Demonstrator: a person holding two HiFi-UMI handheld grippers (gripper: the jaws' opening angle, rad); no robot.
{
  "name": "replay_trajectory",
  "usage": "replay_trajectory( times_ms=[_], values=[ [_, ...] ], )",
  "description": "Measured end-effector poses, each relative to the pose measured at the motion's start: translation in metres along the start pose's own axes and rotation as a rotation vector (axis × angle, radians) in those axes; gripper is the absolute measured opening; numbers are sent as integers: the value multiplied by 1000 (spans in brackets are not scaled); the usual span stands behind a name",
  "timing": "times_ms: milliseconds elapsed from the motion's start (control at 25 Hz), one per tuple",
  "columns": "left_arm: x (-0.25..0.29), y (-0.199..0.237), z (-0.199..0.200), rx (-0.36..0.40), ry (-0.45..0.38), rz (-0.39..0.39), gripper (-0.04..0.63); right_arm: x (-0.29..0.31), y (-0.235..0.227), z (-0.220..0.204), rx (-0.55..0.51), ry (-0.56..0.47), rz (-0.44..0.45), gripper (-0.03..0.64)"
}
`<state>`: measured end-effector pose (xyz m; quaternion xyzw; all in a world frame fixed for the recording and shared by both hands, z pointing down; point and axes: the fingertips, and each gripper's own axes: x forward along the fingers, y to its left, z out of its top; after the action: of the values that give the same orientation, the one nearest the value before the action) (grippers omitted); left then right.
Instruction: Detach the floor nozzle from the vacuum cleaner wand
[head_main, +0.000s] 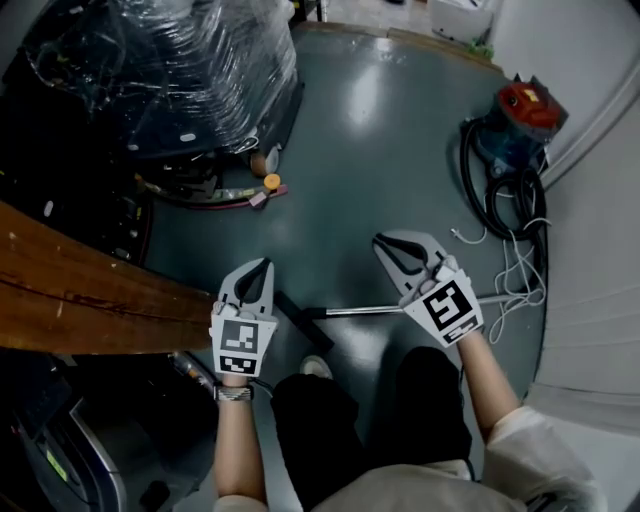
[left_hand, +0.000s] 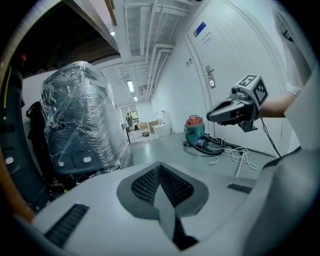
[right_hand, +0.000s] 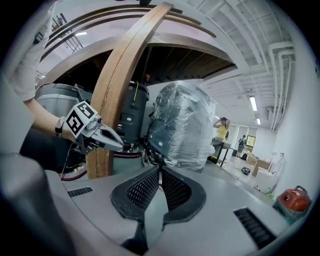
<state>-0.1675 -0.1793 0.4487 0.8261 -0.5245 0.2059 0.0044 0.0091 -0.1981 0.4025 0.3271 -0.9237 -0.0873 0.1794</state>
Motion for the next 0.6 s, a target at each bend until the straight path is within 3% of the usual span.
replay_trajectory(
  times_ms=[320, 600],
  values=[
    [15, -24, -51, 15, 36, 12, 0, 4, 11, -54, 15, 9, 17, 34],
    [27, -50, -83, -14, 13, -71, 0, 21, 19, -105, 18, 52, 33, 34]
  ],
)
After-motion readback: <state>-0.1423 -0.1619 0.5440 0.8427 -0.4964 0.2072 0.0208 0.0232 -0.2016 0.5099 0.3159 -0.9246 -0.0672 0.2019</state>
